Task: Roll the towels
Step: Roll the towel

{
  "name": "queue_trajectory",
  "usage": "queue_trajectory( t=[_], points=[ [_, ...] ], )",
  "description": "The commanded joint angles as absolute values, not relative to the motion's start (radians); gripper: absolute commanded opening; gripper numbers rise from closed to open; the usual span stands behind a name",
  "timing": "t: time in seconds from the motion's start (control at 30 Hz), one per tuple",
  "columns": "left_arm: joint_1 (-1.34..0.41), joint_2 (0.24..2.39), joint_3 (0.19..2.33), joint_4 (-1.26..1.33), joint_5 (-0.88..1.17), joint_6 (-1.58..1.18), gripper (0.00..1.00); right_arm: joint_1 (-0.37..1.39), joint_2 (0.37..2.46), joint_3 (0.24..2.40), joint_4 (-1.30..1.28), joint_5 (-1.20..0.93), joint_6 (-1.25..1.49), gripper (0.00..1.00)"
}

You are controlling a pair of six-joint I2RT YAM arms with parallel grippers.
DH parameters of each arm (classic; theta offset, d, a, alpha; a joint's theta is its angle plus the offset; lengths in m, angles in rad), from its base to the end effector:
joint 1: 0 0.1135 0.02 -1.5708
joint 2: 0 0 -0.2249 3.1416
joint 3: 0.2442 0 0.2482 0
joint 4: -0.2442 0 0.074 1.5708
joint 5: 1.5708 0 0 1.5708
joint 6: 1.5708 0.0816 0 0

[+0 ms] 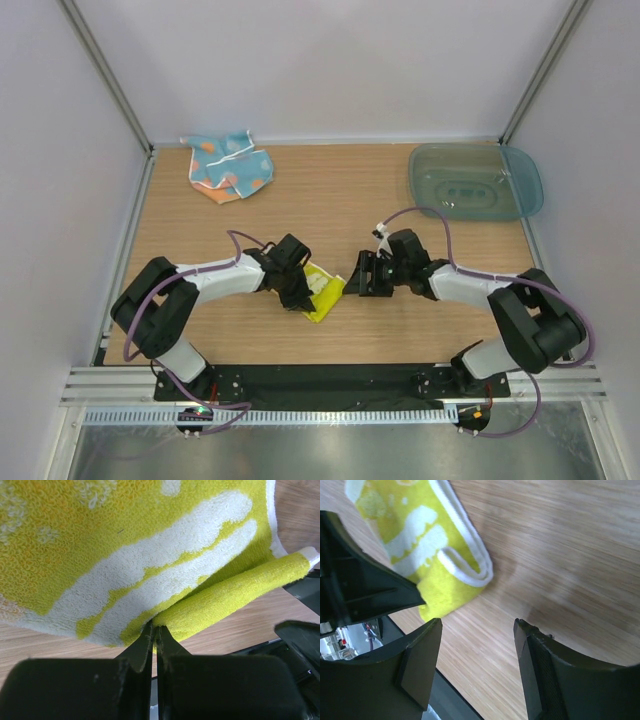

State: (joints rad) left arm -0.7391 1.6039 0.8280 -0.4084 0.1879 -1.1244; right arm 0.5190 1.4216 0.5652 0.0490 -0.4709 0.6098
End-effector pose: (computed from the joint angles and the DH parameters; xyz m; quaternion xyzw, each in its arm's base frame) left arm 0.2111 -0.2130 0.0696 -0.1694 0.9624 -0.2084 0.0401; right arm 0.2344 0.1765 0.0873 -0.0458 0.9054 0.3767 0.1902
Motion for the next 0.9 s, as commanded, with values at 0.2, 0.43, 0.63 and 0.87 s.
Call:
queue_trajectory(
  t=[0.2,0.43,0.63,0.87],
  points=[
    [-0.733,1.606,0.799,-0.456,0.130,-1.101,0.00,0.572,1.561,0.583,0.210,-0.454,0.655,0.65],
    [-0.733,1.601,0.796,-0.456,0.132,-1.101,0.00,0.592,1.612,0.595,0.247,-0.451,0.670,0.45],
    [-0.733,1.598,0.792,-0.453,0.137,-1.098,0.00,0.591,1.644,0.609,0.265,-0.439,0.678,0.40],
    [-0.733,1.594,0.787,-0.442,0.146,-1.091,0.00,0.592,1.678,0.611,0.317,-0.445,0.704,0.32]
  ],
)
